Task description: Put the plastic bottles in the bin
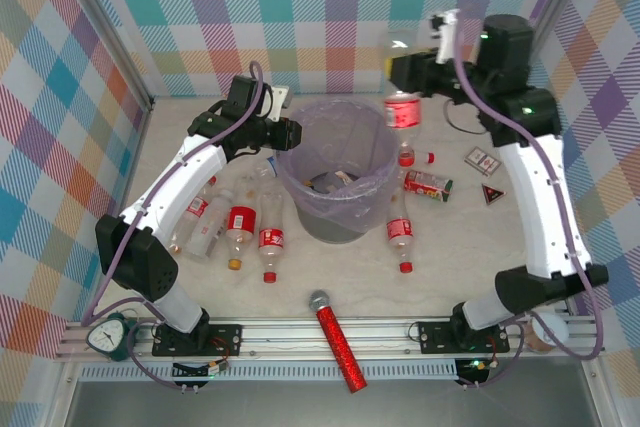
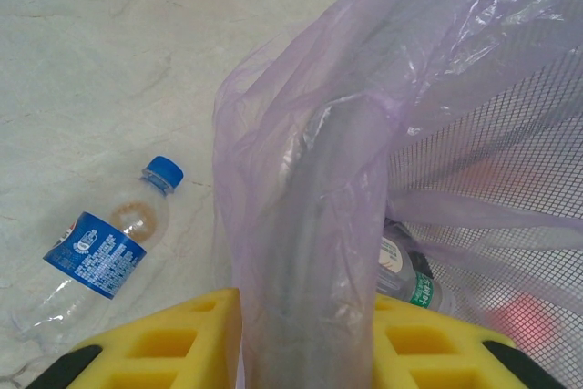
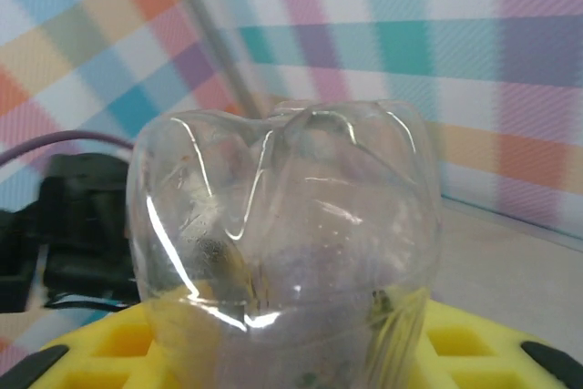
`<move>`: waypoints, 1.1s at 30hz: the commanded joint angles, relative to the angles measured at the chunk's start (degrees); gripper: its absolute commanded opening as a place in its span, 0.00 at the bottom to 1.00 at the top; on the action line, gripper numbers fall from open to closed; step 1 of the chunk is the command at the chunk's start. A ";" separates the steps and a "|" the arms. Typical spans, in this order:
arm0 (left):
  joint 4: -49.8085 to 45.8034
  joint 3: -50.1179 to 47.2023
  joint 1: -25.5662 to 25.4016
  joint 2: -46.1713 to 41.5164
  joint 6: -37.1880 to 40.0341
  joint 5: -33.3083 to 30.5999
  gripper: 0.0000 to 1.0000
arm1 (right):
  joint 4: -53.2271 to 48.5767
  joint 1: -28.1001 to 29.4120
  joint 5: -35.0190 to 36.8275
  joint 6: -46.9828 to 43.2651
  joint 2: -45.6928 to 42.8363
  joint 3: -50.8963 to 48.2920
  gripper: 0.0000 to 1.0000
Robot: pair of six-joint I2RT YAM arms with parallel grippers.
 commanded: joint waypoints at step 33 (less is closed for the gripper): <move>-4.48 -3.65 -0.16 0.55 0.92 -1.11 0.33 | 14.30 15.17 1.76 -4.72 7.04 -32.12 0.54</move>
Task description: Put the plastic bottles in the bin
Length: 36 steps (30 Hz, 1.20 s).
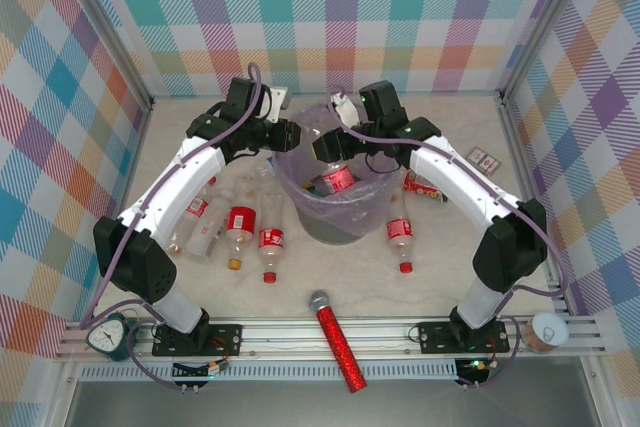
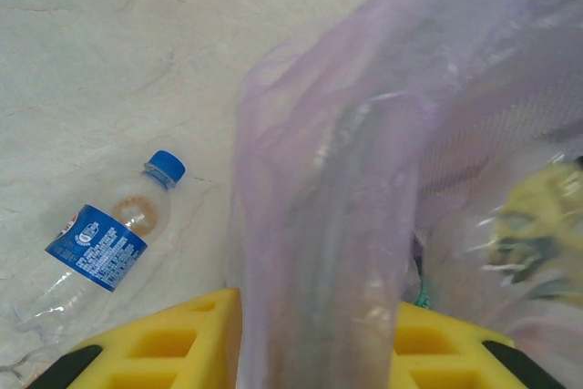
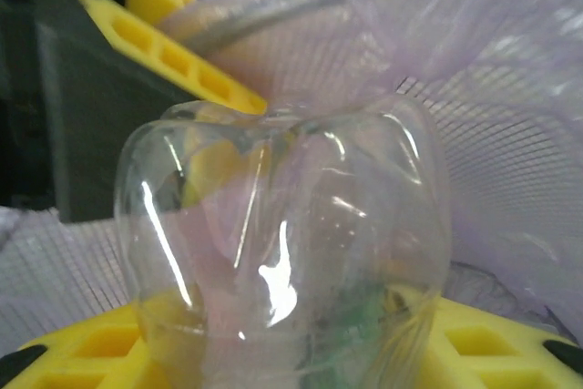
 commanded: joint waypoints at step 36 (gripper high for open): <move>-4.65 -2.96 -0.27 1.51 1.72 -1.09 0.33 | -14.51 -0.84 12.26 -4.24 -13.83 9.65 0.85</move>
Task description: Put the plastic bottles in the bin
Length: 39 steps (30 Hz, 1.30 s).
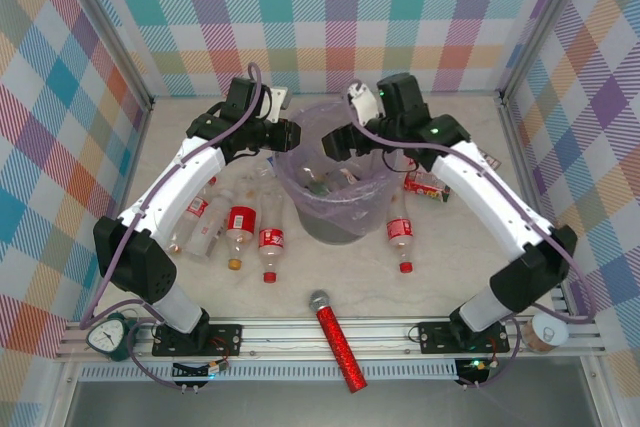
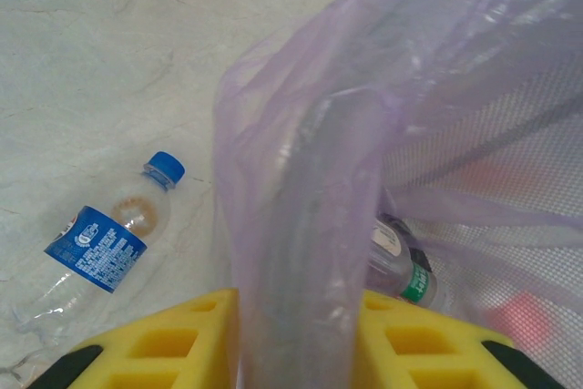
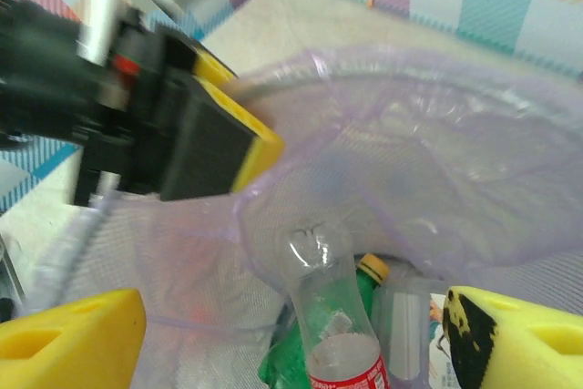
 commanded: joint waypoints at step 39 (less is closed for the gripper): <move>-4.71 -3.24 -0.27 2.20 1.37 -0.74 0.33 | -18.38 -27.45 -5.18 -0.76 18.15 -11.19 0.83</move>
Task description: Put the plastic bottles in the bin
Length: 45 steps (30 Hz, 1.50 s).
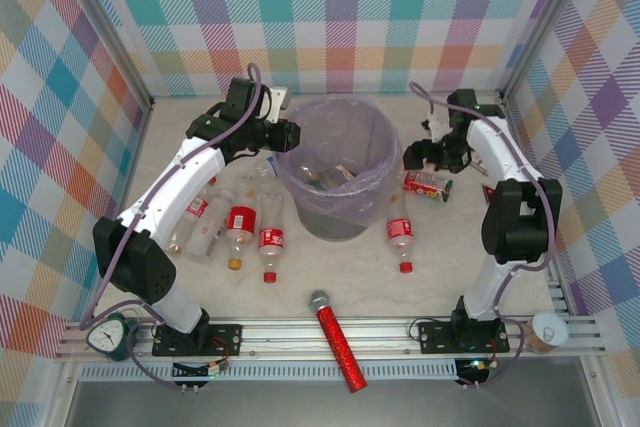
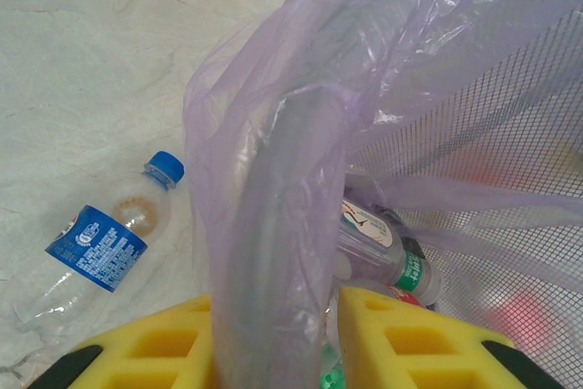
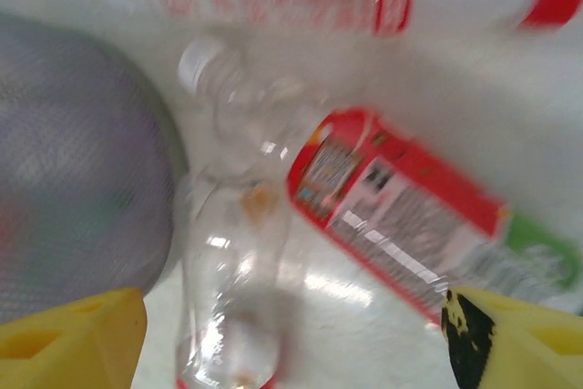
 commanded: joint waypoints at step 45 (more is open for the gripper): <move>-5.24 -2.97 -0.27 2.59 1.79 -1.22 0.33 | 6.08 3.65 0.31 13.36 -10.98 -10.59 0.50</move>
